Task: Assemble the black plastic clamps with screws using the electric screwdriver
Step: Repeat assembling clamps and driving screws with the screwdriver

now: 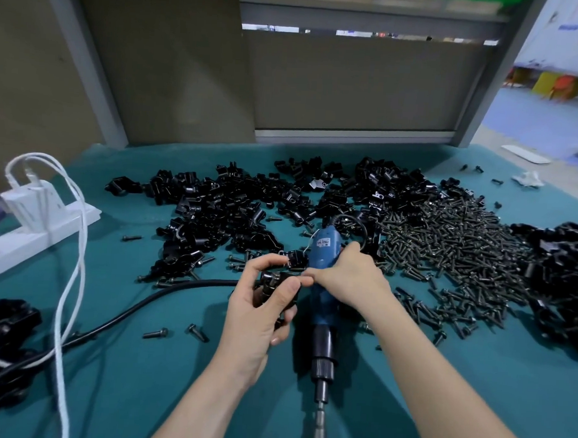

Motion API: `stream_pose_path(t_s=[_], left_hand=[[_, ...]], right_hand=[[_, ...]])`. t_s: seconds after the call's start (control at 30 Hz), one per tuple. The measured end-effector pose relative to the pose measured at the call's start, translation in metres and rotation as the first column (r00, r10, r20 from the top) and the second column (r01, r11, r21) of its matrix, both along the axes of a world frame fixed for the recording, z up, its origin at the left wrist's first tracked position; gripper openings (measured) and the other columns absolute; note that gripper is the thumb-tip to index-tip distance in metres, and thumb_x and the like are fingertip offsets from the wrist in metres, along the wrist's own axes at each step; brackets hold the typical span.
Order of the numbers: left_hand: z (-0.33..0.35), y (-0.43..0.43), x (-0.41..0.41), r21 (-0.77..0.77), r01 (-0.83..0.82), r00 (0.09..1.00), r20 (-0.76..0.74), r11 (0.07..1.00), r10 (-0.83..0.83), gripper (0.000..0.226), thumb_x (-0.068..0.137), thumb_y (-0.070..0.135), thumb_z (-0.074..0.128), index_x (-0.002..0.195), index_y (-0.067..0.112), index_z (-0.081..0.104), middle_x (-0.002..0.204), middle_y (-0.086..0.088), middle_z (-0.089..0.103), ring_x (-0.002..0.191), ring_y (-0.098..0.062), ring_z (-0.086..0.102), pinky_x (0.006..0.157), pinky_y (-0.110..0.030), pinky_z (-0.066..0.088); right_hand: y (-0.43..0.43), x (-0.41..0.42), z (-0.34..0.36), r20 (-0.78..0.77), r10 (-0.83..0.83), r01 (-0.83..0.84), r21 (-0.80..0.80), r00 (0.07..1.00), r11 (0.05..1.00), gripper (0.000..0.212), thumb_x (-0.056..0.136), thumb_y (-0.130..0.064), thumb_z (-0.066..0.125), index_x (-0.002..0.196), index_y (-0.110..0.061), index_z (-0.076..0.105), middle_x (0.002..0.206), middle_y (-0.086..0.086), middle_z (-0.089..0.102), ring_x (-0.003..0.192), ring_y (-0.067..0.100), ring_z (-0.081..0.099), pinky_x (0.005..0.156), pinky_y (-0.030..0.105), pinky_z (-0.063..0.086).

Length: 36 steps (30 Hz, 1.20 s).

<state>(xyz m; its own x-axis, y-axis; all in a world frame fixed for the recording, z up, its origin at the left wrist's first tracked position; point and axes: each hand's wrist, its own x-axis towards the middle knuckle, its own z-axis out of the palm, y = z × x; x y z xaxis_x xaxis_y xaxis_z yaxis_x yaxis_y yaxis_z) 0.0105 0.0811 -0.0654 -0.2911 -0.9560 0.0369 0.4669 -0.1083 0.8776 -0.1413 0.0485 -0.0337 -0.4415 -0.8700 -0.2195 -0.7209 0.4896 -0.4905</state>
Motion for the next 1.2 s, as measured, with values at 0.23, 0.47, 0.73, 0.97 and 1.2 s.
stream_pose_path(t_s=[0.23,0.47,0.73,0.97,1.2], left_hand=[[0.0,-0.001,0.002,0.034,0.041,0.999,-0.014,0.999,-0.04,0.024,0.061,0.027,0.078,0.081,0.026,0.065,0.09,-0.008,0.073,0.047,-0.009,0.044,0.032,-0.014,0.026],[0.001,-0.004,0.003,0.081,0.036,0.999,0.031,0.996,-0.038,0.029,0.063,0.01,0.087,0.073,0.027,0.065,0.079,-0.006,0.066,0.044,-0.008,0.041,0.031,-0.012,0.024],[0.004,-0.009,0.011,0.011,0.068,0.974,0.216,0.998,-0.068,0.031,0.074,0.021,0.08,0.091,0.036,0.059,0.065,0.001,0.06,0.04,-0.01,0.031,0.035,-0.015,0.026],[0.003,-0.009,0.013,0.027,0.062,0.943,0.325,0.998,-0.068,0.033,0.083,0.016,0.076,0.095,0.037,0.055,0.079,-0.011,0.069,0.044,-0.009,0.038,0.036,-0.019,0.027],[0.002,-0.009,0.01,-0.036,-0.019,0.922,0.385,0.999,0.031,0.022,0.084,0.015,0.071,0.086,0.032,0.058,0.056,0.004,0.057,0.041,-0.011,0.039,0.036,-0.018,0.029]], right_hand=[[0.009,-0.01,0.015,0.974,0.071,0.407,-0.155,0.215,0.9,0.047,0.06,-0.019,0.076,0.101,-0.007,0.056,0.068,0.007,0.072,0.064,0.023,0.068,0.059,0.036,0.06],[-0.008,-0.029,0.059,0.916,0.375,0.452,-0.277,-0.143,0.848,0.023,0.08,-0.022,0.067,0.094,-0.008,0.056,0.081,0.003,0.071,0.065,0.018,0.069,0.05,0.025,0.054],[-0.033,-0.031,0.067,0.856,0.381,0.362,-0.253,-0.348,0.897,0.036,0.085,-0.037,0.068,0.098,-0.005,0.056,0.086,0.006,0.065,0.062,0.019,0.064,0.071,0.049,0.057],[-0.034,-0.02,0.064,0.856,0.347,0.251,-0.265,-0.382,0.931,0.056,0.081,-0.044,0.068,0.115,-0.002,0.053,0.102,0.021,0.071,0.101,0.055,0.062,0.065,0.064,0.054],[-0.039,-0.011,0.062,0.801,0.493,0.271,-0.419,-0.34,0.867,0.046,0.087,-0.064,0.047,0.099,-0.023,0.066,0.08,-0.003,0.063,0.052,0.009,0.057,0.043,0.02,0.047]])
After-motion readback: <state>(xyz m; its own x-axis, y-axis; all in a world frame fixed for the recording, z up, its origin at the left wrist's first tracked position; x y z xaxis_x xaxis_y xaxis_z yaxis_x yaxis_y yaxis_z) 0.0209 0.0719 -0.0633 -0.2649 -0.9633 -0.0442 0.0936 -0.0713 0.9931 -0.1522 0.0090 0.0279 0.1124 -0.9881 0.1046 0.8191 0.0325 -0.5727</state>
